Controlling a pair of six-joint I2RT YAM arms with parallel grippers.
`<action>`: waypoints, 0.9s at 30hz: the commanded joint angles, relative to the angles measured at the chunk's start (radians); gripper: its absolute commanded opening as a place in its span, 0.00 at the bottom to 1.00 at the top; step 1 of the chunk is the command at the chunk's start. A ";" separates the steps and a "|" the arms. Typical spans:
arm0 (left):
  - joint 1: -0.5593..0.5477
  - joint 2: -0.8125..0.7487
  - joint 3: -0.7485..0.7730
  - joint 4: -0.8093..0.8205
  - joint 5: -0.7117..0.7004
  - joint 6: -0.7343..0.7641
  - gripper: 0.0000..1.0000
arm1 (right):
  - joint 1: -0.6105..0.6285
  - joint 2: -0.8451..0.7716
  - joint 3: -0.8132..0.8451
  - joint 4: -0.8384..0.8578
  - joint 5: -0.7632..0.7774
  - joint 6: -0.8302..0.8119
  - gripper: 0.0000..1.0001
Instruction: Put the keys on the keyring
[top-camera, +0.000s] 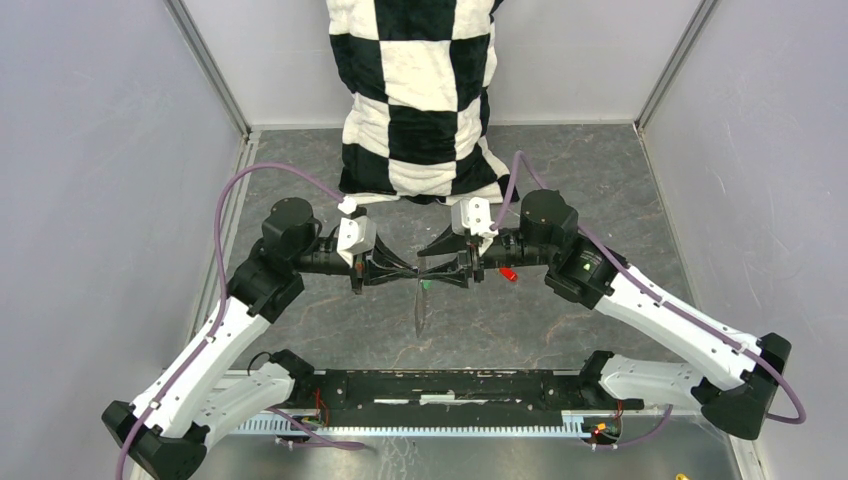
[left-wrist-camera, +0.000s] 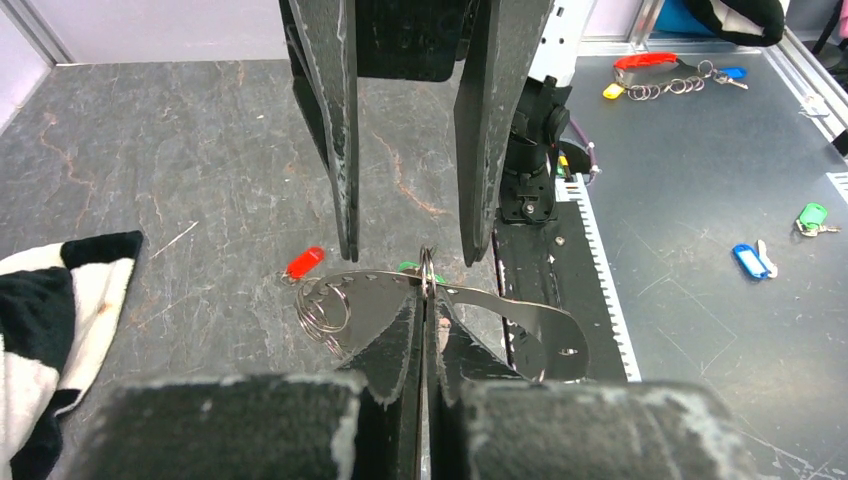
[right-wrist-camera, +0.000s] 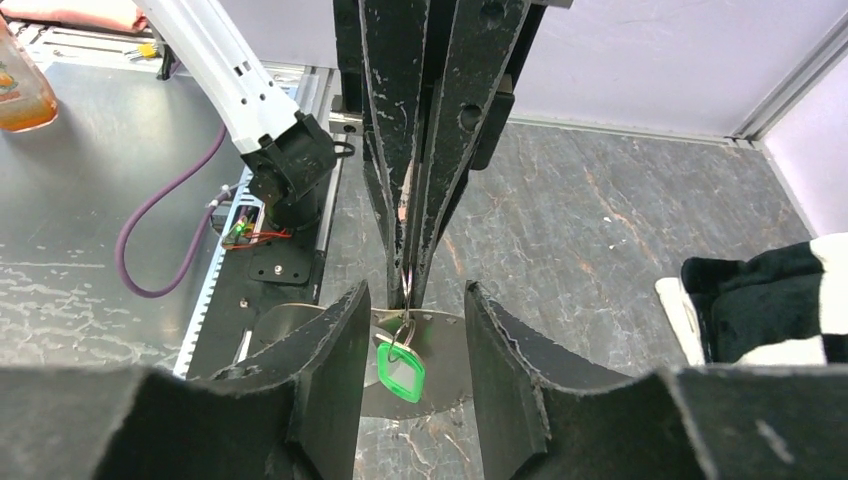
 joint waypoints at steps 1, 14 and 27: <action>0.004 -0.020 0.046 0.017 0.032 0.040 0.02 | -0.002 0.010 -0.007 0.032 -0.031 0.010 0.44; 0.004 -0.014 0.043 -0.028 0.034 0.082 0.08 | -0.002 0.019 -0.008 0.034 -0.032 0.012 0.00; 0.003 0.076 0.133 -0.308 -0.080 0.366 0.38 | 0.000 0.121 0.159 -0.318 0.064 -0.110 0.00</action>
